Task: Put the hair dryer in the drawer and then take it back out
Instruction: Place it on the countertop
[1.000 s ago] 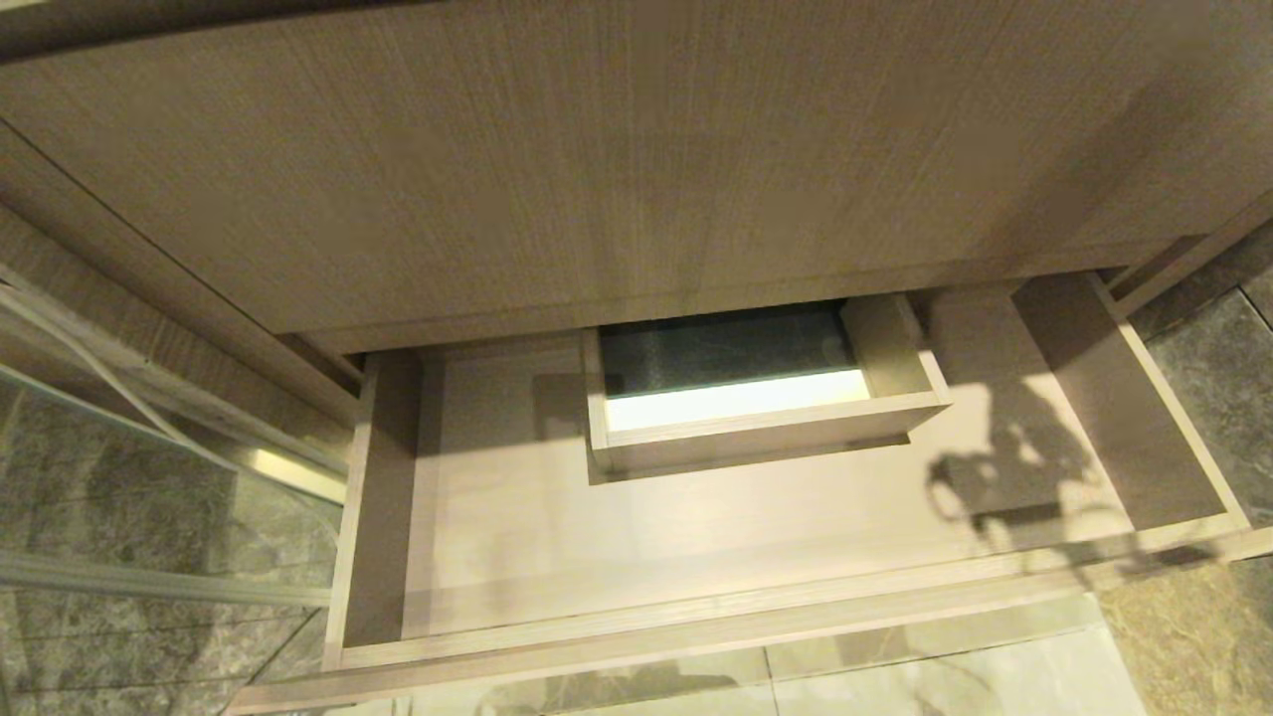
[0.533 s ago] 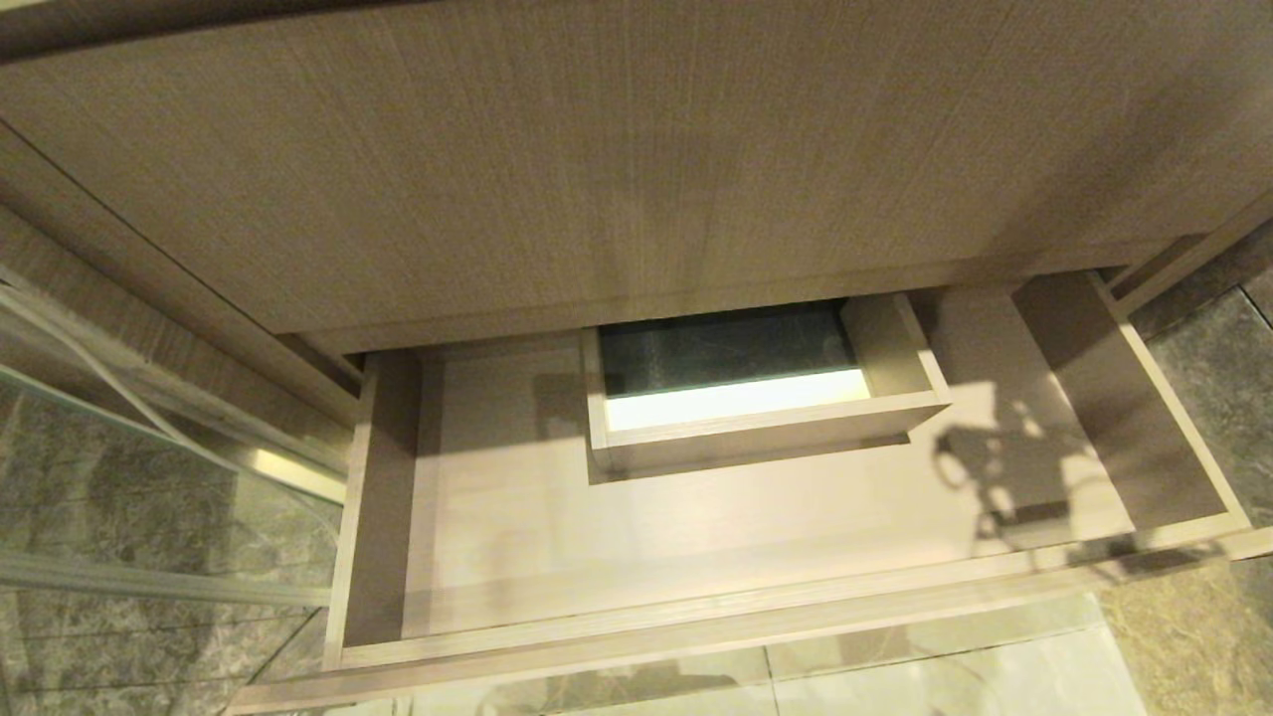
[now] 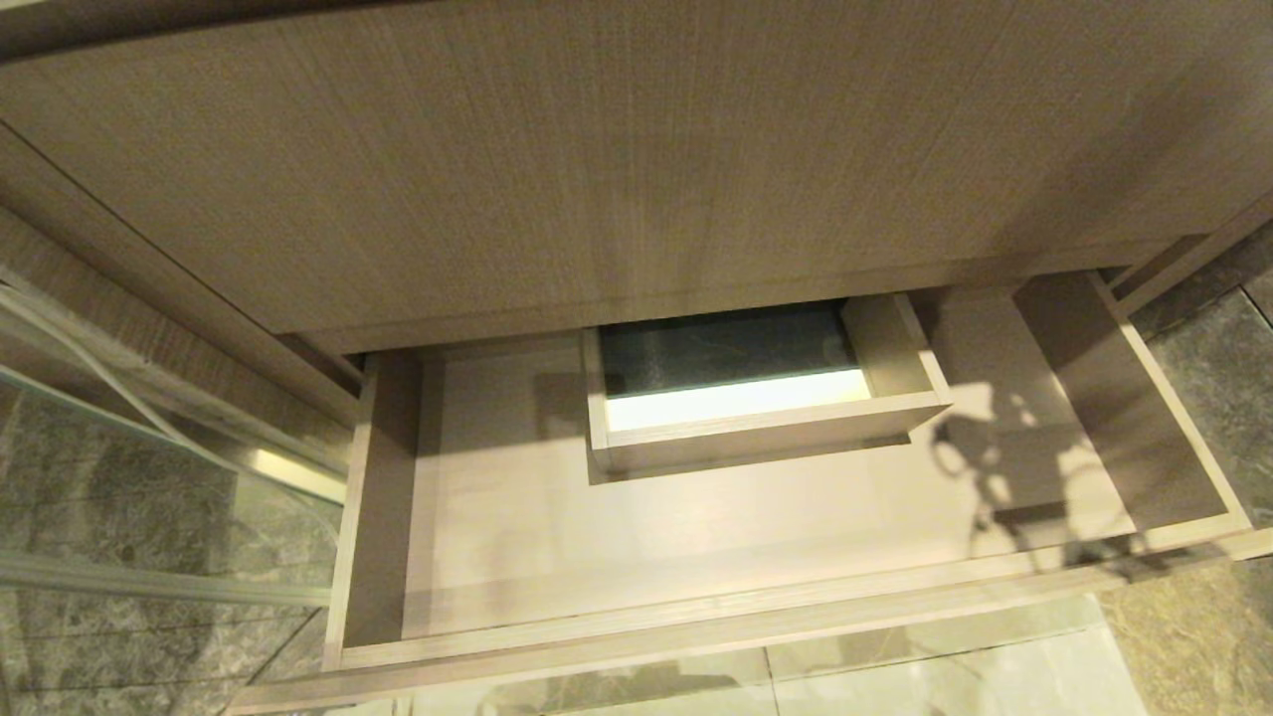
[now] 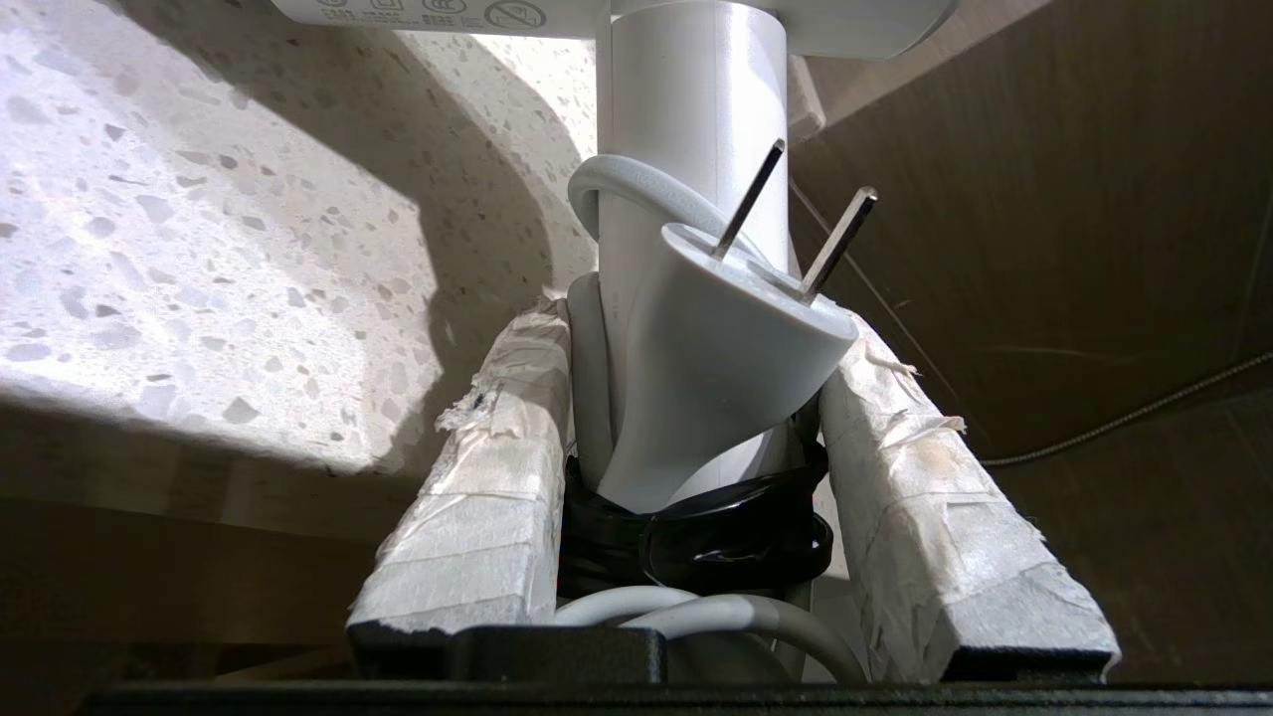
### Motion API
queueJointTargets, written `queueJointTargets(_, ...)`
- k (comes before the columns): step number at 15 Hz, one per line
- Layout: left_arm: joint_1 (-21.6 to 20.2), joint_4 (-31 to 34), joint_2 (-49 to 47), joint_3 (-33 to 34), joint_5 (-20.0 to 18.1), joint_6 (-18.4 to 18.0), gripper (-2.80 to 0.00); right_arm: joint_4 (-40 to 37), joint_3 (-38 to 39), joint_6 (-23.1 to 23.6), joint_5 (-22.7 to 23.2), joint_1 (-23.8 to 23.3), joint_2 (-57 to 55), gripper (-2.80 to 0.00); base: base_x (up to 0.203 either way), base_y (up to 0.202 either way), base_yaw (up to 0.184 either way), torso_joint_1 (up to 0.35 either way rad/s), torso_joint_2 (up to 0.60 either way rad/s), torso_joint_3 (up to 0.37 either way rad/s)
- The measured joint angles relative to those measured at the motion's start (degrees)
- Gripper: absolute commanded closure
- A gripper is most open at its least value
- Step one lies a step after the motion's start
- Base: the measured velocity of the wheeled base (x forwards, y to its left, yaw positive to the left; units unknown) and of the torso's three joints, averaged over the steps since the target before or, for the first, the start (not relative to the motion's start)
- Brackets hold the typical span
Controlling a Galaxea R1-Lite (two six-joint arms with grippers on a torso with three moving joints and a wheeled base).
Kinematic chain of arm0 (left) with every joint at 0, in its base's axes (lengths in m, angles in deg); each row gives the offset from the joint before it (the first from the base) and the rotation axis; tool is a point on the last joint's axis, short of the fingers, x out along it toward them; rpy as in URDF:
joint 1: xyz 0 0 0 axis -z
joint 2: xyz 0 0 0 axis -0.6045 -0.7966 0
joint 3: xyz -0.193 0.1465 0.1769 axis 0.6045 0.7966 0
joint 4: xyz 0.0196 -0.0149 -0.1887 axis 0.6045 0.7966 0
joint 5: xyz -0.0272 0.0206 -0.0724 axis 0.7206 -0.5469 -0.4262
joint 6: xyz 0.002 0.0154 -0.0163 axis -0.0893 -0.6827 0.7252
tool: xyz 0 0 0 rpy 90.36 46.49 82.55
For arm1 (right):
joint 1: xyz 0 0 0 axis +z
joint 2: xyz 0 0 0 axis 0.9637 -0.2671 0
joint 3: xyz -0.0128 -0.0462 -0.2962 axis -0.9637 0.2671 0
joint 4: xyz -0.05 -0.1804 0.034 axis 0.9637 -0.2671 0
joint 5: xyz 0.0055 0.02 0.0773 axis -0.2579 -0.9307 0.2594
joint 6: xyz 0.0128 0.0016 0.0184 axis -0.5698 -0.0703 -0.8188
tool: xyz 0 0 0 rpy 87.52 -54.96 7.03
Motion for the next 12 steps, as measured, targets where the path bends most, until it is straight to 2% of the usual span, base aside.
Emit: queueJointTargets(12,0.0,0.0,0.0,0.0,0.0,0.0,-2.80,0.0,0.3,-0.1,0.0,0.0,0.7,0.00,0.000,0.000,0.000,0.000,0.00,0.000)
